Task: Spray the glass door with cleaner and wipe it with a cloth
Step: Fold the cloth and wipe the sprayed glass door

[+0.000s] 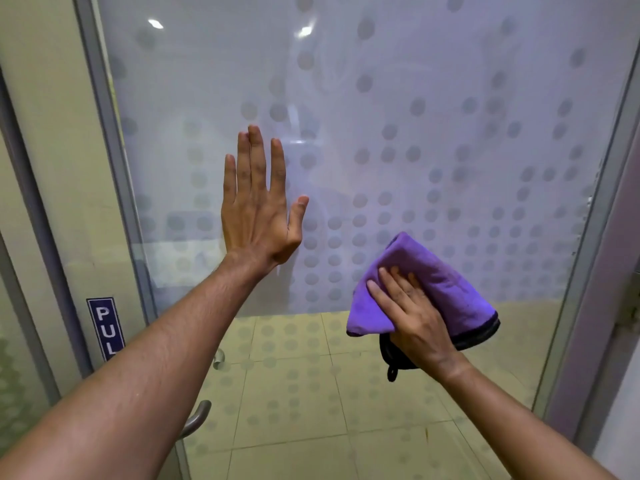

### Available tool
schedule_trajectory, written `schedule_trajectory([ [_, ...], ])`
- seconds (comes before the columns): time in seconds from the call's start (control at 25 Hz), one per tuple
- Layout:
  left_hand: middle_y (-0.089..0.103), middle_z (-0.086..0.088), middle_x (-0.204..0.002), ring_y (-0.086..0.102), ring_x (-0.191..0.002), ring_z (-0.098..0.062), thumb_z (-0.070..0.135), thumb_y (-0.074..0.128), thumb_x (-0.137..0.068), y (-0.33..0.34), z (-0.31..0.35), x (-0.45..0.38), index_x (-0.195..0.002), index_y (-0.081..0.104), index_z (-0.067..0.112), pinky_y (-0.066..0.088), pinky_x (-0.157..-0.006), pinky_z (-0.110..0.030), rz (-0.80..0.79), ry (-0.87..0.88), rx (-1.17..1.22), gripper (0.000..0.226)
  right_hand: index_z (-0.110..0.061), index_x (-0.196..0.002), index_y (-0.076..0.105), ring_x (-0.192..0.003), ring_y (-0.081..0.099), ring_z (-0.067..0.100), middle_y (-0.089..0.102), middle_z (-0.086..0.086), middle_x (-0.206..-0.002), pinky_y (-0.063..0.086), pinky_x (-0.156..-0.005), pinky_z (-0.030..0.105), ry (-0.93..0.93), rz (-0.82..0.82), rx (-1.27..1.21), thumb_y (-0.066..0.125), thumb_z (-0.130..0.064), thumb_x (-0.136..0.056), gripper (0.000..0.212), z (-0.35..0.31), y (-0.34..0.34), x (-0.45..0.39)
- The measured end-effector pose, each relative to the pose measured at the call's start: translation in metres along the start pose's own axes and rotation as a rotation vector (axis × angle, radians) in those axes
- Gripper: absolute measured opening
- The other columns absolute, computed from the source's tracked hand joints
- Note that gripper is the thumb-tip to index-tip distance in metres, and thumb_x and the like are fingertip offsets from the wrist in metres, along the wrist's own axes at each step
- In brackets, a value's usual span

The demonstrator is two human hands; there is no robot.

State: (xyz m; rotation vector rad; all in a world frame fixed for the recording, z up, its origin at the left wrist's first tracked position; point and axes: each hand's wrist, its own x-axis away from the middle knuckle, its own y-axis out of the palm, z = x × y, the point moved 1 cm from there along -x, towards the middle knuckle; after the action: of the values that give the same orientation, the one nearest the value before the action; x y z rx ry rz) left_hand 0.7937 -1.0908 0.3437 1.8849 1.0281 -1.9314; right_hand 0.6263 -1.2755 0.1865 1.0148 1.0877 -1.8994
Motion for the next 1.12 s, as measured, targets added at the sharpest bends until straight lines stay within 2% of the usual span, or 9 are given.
schedule_trajectory([
  [0.12, 0.000, -0.026, -0.160, -0.002, -0.150, -0.037, 0.048, 0.036, -0.094, 0.000, 0.001, 0.000, -0.154, 0.002, 0.006, 0.002, -0.122, -0.049, -0.012, -0.007, -0.011, 0.081, -0.001, -0.140, 0.045, -0.140, 0.034, 0.037, 0.041, 0.023, -0.147, 0.020, -0.120, 0.046, 0.217, 0.133, -0.020, 0.043, 0.014, -0.067, 0.075, 0.009, -0.009, -0.061],
  [0.28, -0.002, -0.025, -0.161, -0.004, -0.150, -0.036, 0.048, 0.038, -0.094, -0.001, -0.001, -0.001, -0.155, 0.002, 0.006, 0.002, -0.122, -0.049, -0.024, -0.010, -0.009, 0.082, 0.001, -0.141, 0.046, -0.143, 0.031, 0.038, 0.037, 0.024, -0.150, 0.020, -0.120, 0.049, 0.375, 0.258, -0.086, 0.044, 0.014, -0.061, 0.081, 0.018, -0.020, -0.127],
  [0.4, -0.003, -0.024, -0.161, -0.005, -0.150, -0.034, 0.049, 0.038, -0.093, 0.001, -0.001, -0.002, -0.155, 0.004, 0.006, 0.002, -0.122, -0.048, -0.017, -0.008, 0.001, 0.083, 0.000, -0.139, 0.049, -0.141, 0.035, 0.039, 0.039, 0.024, -0.149, 0.023, -0.119, 0.051, 0.305, 0.251, -0.068, 0.047, 0.016, -0.061, 0.080, 0.012, -0.015, -0.118],
  [0.52, -0.004, -0.022, -0.162, -0.007, -0.151, -0.032, 0.050, 0.039, -0.091, 0.001, -0.004, -0.001, -0.155, 0.005, 0.007, 0.001, -0.123, -0.047, -0.009, -0.004, 0.024, 0.084, -0.001, -0.138, 0.048, -0.137, 0.041, 0.039, 0.043, 0.024, -0.145, 0.025, -0.118, 0.050, 0.154, 0.150, -0.032, 0.047, 0.016, -0.065, 0.075, -0.004, -0.001, -0.063],
  [0.64, -0.004, -0.020, -0.162, -0.005, -0.151, -0.031, 0.051, 0.041, -0.089, -0.002, -0.008, -0.006, -0.155, 0.006, 0.008, 0.002, -0.123, -0.046, -0.008, 0.020, 0.031, 0.086, -0.005, -0.142, 0.040, -0.145, 0.030, 0.029, 0.047, 0.020, -0.143, 0.023, -0.119, 0.047, 0.052, 0.066, -0.003, 0.040, 0.008, -0.068, 0.075, -0.006, 0.006, -0.026],
  [0.72, -0.002, -0.019, -0.162, -0.003, -0.151, -0.030, 0.052, 0.042, -0.089, -0.004, -0.011, -0.014, -0.155, 0.008, 0.007, 0.004, -0.123, -0.047, 0.005, 0.028, 0.033, 0.087, -0.010, -0.147, 0.035, -0.148, 0.023, 0.025, 0.045, 0.016, -0.147, 0.019, -0.121, 0.044, 0.058, 0.062, -0.017, 0.040, 0.006, -0.067, 0.082, 0.000, 0.006, -0.031],
  [0.84, -0.001, -0.019, -0.163, -0.003, -0.151, -0.030, 0.053, 0.040, -0.088, -0.007, -0.016, -0.028, -0.155, 0.009, 0.007, 0.005, -0.122, -0.047, 0.022, 0.034, 0.033, 0.087, -0.008, -0.146, 0.039, -0.149, 0.019, 0.024, 0.042, 0.021, -0.148, 0.016, -0.122, 0.042, 0.246, 0.191, -0.069, 0.041, 0.004, -0.061, 0.085, 0.013, -0.005, -0.083],
  [0.96, -0.004, -0.018, -0.163, -0.005, -0.151, -0.029, 0.054, 0.037, -0.090, -0.011, -0.020, -0.040, -0.155, 0.007, 0.007, 0.003, -0.123, -0.046, 0.028, 0.051, 0.019, 0.086, 0.000, -0.142, 0.044, -0.146, 0.025, 0.032, 0.036, 0.024, -0.151, 0.014, -0.122, 0.042, 0.378, 0.332, -0.082, 0.047, 0.006, -0.059, 0.083, 0.028, -0.024, -0.152],
  [1.12, -0.003, -0.018, -0.163, -0.004, -0.151, -0.029, 0.054, 0.037, -0.090, -0.014, -0.026, -0.060, -0.155, 0.008, 0.007, 0.003, -0.123, -0.046, 0.049, 0.075, 0.005, 0.085, -0.001, -0.143, 0.044, -0.145, 0.026, 0.037, 0.035, 0.024, -0.152, 0.008, -0.122, 0.039, 0.616, 0.489, -0.172, 0.040, 0.001, -0.064, 0.079, 0.030, -0.041, -0.241],
])
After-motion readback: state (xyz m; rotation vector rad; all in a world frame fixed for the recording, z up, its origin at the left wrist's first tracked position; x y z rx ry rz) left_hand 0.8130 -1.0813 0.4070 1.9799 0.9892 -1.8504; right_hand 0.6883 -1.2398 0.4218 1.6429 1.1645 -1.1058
